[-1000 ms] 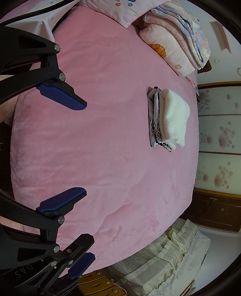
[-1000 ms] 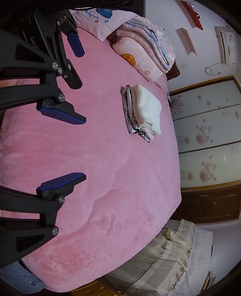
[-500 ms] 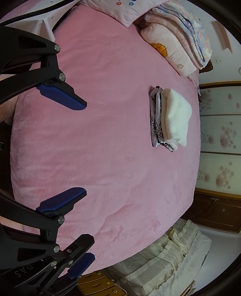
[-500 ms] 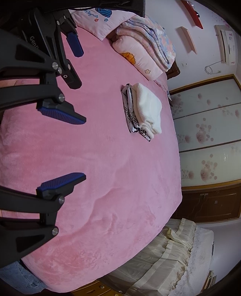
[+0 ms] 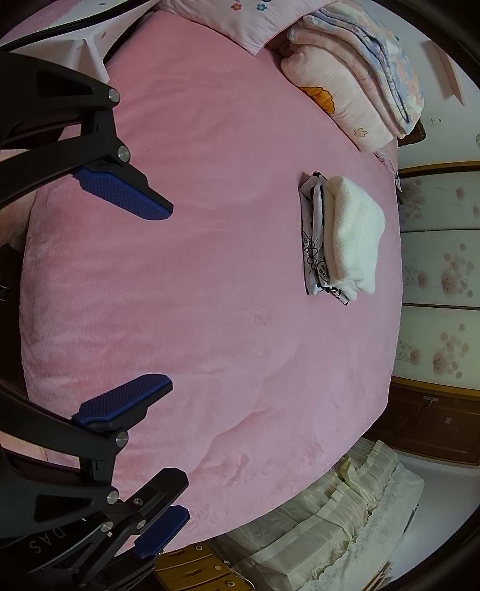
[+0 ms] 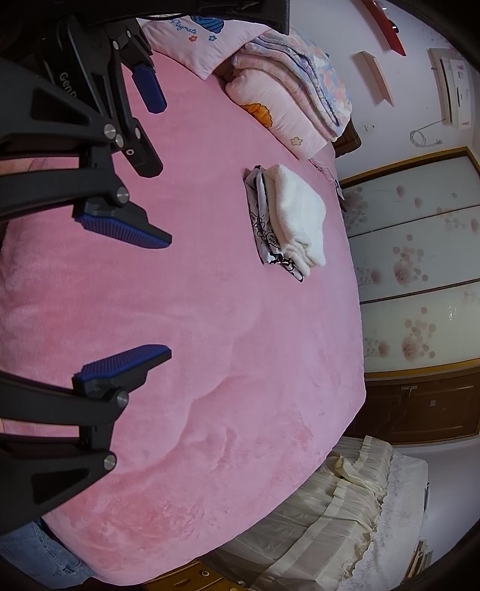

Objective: Fold large clothes

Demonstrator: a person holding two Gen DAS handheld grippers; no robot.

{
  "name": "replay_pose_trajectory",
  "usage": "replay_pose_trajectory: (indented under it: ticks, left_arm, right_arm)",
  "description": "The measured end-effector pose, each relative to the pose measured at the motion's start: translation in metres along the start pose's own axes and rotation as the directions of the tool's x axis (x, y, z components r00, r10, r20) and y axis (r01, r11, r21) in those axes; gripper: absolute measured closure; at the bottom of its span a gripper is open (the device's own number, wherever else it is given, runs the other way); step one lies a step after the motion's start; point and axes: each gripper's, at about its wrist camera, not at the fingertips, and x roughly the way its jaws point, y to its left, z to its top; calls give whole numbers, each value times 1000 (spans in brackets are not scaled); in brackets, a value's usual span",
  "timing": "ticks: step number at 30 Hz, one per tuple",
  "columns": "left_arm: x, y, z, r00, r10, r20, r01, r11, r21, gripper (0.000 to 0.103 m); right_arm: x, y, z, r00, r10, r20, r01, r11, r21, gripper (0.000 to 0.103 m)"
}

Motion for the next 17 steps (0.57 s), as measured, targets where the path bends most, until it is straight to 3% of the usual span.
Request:
replay_pose_trajectory:
  ticks: [17]
  left_arm:
    - [5,0,-1,1000,-2,-19,2,1000,-11,19]
  right_arm:
    - [9,0,-6,1000,-4,-9,4,1000,6,48]
